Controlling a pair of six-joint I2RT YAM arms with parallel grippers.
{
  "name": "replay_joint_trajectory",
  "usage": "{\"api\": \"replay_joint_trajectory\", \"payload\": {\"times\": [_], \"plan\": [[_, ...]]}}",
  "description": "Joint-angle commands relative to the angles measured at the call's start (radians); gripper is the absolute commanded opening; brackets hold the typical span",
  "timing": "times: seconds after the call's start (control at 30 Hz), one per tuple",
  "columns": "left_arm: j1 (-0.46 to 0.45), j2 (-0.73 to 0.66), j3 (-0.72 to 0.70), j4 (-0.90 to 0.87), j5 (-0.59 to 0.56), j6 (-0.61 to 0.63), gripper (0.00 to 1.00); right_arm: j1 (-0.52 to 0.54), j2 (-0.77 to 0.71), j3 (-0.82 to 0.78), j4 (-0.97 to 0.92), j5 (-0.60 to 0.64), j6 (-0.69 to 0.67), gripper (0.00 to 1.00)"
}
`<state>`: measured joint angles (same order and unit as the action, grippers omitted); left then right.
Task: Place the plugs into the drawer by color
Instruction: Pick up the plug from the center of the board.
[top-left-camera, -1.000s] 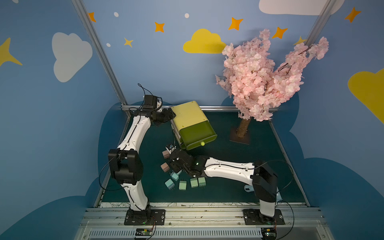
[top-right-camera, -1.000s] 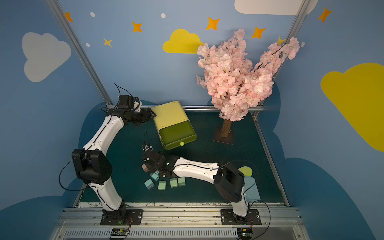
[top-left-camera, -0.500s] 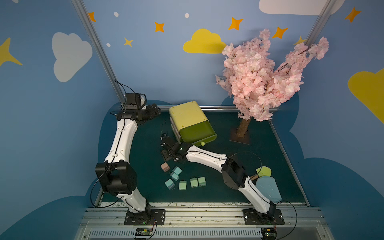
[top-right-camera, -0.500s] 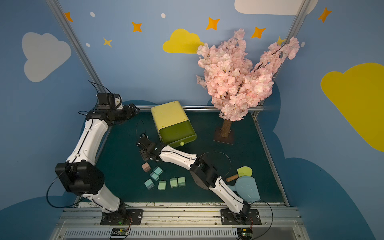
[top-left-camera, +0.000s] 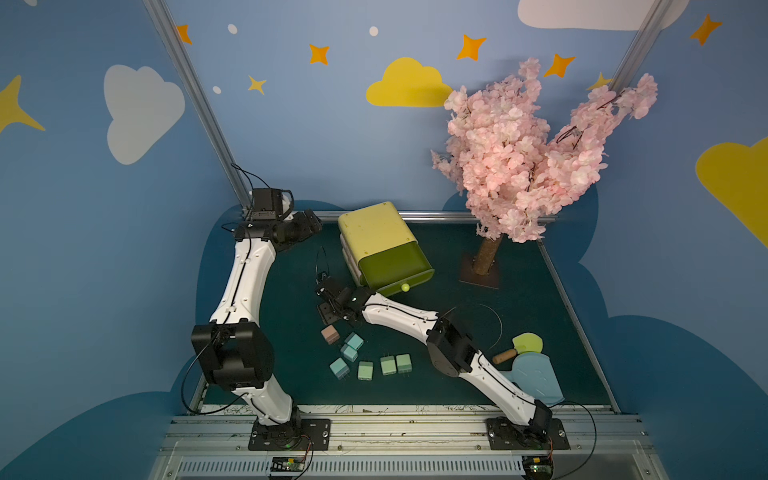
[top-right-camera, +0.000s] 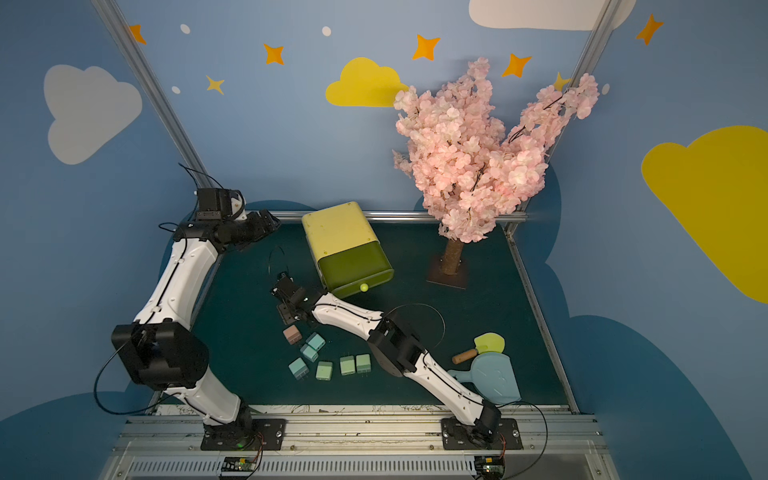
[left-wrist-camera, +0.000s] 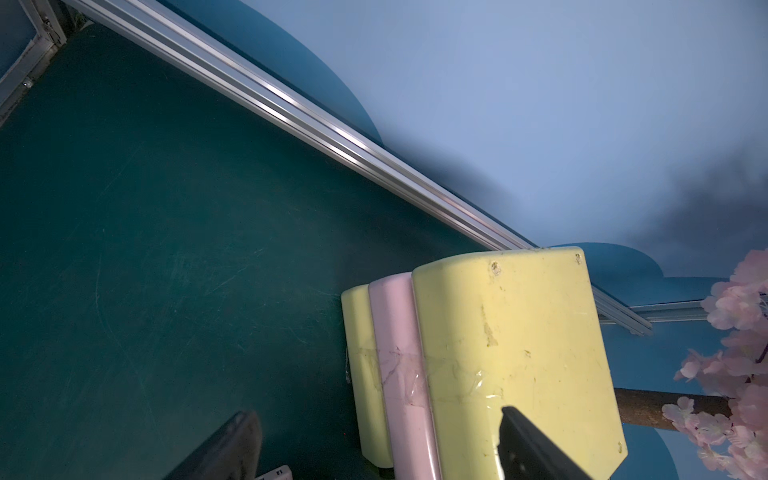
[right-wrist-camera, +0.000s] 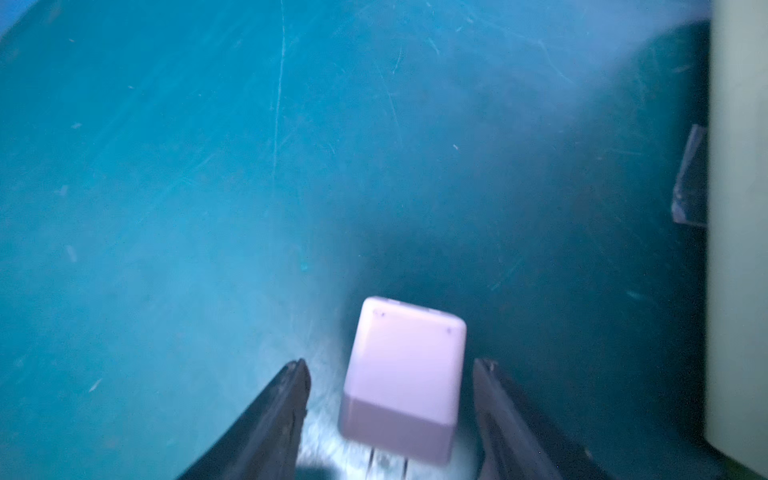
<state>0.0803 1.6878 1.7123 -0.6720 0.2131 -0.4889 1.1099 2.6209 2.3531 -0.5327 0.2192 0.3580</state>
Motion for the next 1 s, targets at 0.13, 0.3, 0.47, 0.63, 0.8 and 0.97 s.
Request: {"api": "replay_joint_trajectory", "payload": {"times": [0.13, 0.3, 0.47, 0.63, 0.8, 0.97], "plan": [[-0.008, 0.019, -0.011, 0.014, 0.014, -0.004, 0.91, 0.0, 0.053, 0.055, -0.021, 0.01, -0.018, 0.6], [-0.011, 0.024, -0.011, 0.014, 0.013, -0.003, 0.91, 0.0, 0.057, 0.061, -0.02, 0.009, -0.018, 0.49], [-0.011, 0.026, -0.011, 0.013, 0.011, 0.001, 0.91, 0.01, 0.004, 0.054, -0.028, 0.014, -0.027, 0.36], [-0.01, 0.022, -0.008, 0.012, 0.012, 0.005, 0.91, 0.034, -0.174, -0.044, 0.014, 0.031, -0.061, 0.33], [-0.01, 0.013, -0.007, 0.011, 0.008, 0.012, 0.91, 0.039, -0.417, -0.242, 0.101, 0.063, -0.095, 0.31], [-0.041, 0.031, 0.006, 0.011, 0.011, 0.01, 0.91, 0.014, -0.622, -0.398, 0.116, 0.08, -0.114, 0.31]]}}
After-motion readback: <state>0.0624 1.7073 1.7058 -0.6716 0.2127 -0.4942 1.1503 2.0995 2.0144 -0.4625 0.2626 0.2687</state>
